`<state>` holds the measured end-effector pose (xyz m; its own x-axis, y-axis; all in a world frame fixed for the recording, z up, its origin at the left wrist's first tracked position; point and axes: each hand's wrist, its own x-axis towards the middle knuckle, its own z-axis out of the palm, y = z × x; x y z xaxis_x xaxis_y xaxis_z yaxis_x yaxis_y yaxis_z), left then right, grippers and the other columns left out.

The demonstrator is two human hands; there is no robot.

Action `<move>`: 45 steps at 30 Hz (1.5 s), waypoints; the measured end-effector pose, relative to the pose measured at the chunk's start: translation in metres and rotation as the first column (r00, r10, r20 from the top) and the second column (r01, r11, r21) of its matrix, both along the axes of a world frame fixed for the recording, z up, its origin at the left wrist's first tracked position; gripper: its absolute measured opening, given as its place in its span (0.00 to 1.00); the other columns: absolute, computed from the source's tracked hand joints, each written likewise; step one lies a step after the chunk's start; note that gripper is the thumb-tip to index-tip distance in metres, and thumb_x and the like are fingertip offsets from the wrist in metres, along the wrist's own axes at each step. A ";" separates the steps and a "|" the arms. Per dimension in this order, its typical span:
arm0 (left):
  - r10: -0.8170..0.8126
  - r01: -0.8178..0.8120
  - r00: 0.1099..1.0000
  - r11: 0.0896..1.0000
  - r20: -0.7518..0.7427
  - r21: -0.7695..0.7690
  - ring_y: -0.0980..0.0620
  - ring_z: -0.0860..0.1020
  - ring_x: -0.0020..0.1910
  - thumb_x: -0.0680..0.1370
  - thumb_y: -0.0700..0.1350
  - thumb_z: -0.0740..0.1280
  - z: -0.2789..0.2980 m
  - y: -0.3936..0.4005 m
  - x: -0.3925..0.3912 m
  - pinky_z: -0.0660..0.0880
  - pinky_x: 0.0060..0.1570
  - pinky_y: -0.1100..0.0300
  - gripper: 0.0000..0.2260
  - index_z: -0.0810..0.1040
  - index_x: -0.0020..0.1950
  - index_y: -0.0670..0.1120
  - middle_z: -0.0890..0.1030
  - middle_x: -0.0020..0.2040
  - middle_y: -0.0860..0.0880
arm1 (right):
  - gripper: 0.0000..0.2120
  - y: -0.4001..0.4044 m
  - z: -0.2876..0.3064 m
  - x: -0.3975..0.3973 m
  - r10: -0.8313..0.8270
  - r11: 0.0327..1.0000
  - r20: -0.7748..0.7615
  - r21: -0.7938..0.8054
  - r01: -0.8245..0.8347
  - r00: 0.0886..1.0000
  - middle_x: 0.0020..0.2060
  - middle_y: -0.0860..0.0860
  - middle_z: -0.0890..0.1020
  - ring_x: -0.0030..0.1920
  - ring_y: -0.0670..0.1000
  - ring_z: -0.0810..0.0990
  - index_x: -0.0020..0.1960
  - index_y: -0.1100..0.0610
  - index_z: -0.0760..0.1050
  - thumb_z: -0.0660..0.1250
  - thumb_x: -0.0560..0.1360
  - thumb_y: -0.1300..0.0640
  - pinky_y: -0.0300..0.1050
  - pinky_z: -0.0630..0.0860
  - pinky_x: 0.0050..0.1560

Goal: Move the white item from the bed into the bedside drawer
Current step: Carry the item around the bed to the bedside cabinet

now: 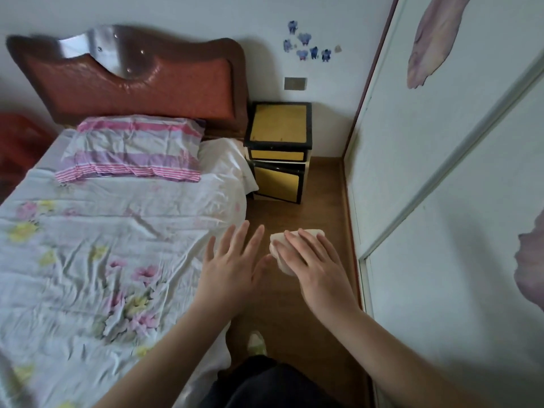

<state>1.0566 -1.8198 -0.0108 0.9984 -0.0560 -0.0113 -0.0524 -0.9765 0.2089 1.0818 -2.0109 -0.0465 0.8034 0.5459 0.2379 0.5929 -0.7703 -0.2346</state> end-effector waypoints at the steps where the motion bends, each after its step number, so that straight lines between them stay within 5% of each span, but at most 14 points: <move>1: 0.005 -0.005 1.000 1.000 -0.001 0.002 0.44 0.56 0.77 0.80 0.64 0.41 -0.003 0.004 0.013 0.53 0.74 0.40 0.29 0.55 0.78 0.55 0.60 0.78 0.47 | 0.33 0.005 -0.002 0.016 0.009 1.000 -0.008 -0.003 -0.009 1.000 0.72 0.54 0.68 0.74 0.57 0.64 0.77 0.51 0.54 0.60 0.75 0.60 0.58 0.58 0.75; 16: -0.089 0.083 0.993 0.993 0.077 0.085 0.41 0.57 0.77 0.81 0.62 0.47 -0.019 0.090 0.228 0.57 0.72 0.35 0.26 0.61 0.77 0.52 0.63 0.77 0.45 | 0.30 0.080 0.009 0.221 -0.079 0.991 0.006 -0.108 0.079 0.997 0.71 0.53 0.71 0.72 0.58 0.65 0.75 0.51 0.62 0.59 0.74 0.59 0.57 0.56 0.75; 22: -0.114 0.110 0.993 0.989 0.040 0.101 0.40 0.60 0.76 0.81 0.62 0.50 -0.034 0.090 0.294 0.59 0.70 0.34 0.27 0.59 0.77 0.52 0.64 0.77 0.44 | 0.29 0.083 0.000 0.284 -0.075 0.992 -0.046 -0.108 0.070 0.996 0.70 0.55 0.72 0.71 0.59 0.67 0.75 0.52 0.64 0.58 0.73 0.60 0.61 0.63 0.72; 39: 0.004 0.007 0.992 0.996 -0.126 0.089 0.42 0.66 0.72 0.80 0.59 0.53 -0.088 0.061 0.523 0.64 0.68 0.36 0.25 0.61 0.76 0.52 0.71 0.71 0.44 | 0.32 0.047 -0.053 0.536 -0.038 0.998 -0.015 -0.059 0.037 0.999 0.69 0.56 0.74 0.70 0.60 0.69 0.73 0.53 0.66 0.64 0.70 0.66 0.61 0.62 0.72; 45: -0.090 0.099 0.987 0.993 -0.130 0.060 0.43 0.67 0.71 0.80 0.57 0.56 -0.150 0.061 0.567 0.64 0.67 0.38 0.26 0.61 0.76 0.50 0.71 0.71 0.45 | 0.31 0.065 -0.107 0.576 -0.102 0.995 -0.049 -0.016 0.102 0.994 0.69 0.56 0.73 0.71 0.59 0.68 0.73 0.54 0.66 0.65 0.71 0.66 0.61 0.63 0.72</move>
